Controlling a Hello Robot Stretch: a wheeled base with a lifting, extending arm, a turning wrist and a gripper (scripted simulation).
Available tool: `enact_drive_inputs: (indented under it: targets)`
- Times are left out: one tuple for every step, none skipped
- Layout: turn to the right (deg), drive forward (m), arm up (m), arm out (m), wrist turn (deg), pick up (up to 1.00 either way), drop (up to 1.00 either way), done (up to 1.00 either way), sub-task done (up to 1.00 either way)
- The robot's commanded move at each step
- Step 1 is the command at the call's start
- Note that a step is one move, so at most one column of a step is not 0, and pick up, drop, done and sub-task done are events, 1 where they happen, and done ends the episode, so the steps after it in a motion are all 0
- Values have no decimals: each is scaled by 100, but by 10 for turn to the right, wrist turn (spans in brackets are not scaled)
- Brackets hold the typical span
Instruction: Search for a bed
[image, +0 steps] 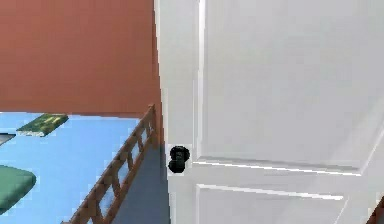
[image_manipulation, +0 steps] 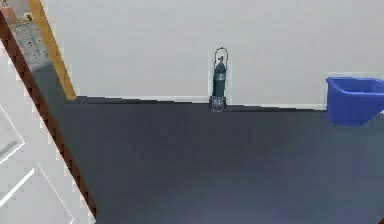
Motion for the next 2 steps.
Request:
enact_drive_inputs:
  targets:
    - [-450, 0, 0, 0, 0, 0, 0, 0, 0]
    - [0, 0, 0, 0, 0, 0, 0, 100, 0]
